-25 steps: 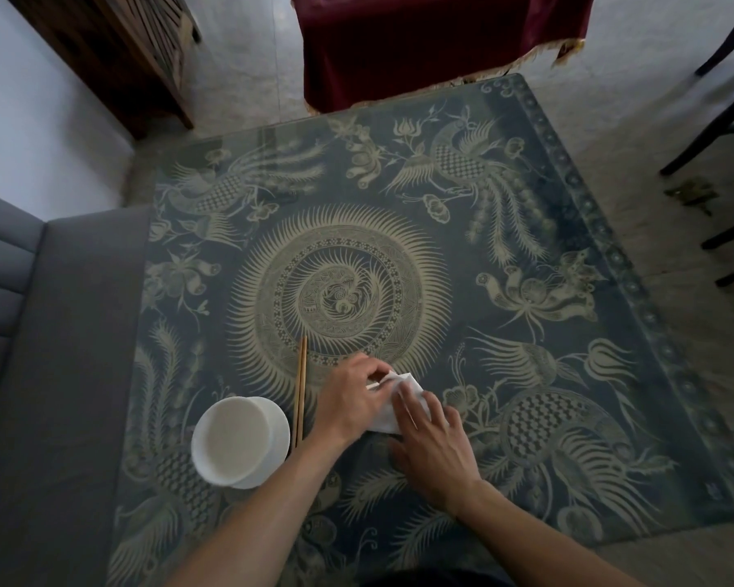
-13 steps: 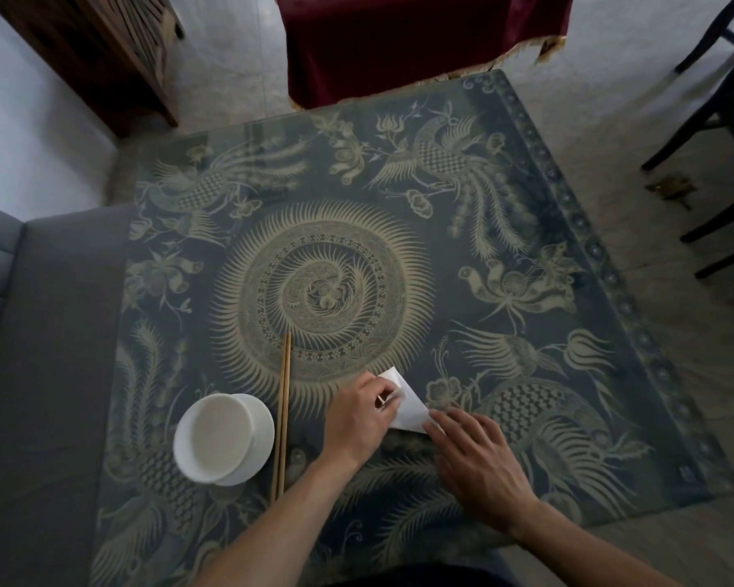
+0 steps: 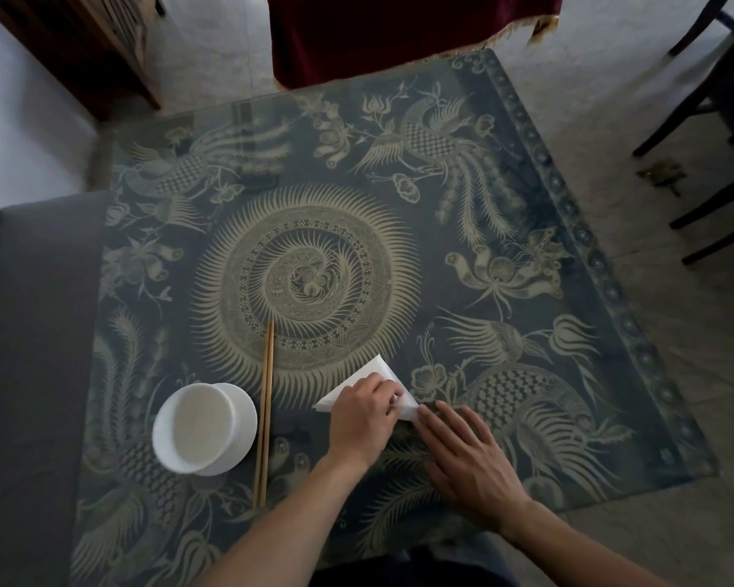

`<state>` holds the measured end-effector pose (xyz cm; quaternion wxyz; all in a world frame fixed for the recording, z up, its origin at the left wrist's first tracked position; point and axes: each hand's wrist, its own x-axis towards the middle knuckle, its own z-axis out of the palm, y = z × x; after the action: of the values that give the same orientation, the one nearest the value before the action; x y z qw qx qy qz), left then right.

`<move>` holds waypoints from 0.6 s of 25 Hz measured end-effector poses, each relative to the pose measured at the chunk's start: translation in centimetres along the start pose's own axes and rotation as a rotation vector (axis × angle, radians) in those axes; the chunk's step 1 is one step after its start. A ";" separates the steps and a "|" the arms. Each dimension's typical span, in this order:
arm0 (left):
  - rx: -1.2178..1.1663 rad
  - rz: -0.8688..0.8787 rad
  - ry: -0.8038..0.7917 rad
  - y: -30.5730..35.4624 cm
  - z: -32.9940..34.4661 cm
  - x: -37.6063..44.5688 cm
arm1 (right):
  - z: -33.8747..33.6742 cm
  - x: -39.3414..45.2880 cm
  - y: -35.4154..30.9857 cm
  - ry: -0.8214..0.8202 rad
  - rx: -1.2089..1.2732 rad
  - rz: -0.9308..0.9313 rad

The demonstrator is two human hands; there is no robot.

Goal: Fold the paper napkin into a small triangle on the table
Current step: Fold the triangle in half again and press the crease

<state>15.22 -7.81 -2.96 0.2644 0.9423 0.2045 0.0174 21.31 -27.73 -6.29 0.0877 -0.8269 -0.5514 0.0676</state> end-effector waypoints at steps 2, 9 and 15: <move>0.019 0.023 -0.028 -0.2 0.3 -0.3 | 0.1 -0.3 0.0 -0.014 0.012 0.001; 0.064 0.107 -0.045 -1.0 0.4 -1.4 | -0.2 -1.0 0.5 -0.021 0.039 0.029; 0.074 0.156 -0.015 -1.0 0.0 -1.1 | -0.6 -0.7 0.4 -0.020 0.023 0.059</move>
<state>13.81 -7.50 -3.34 0.2285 0.9647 0.1289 0.0236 21.53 -28.57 -5.77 0.0896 -0.8410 -0.5267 0.0848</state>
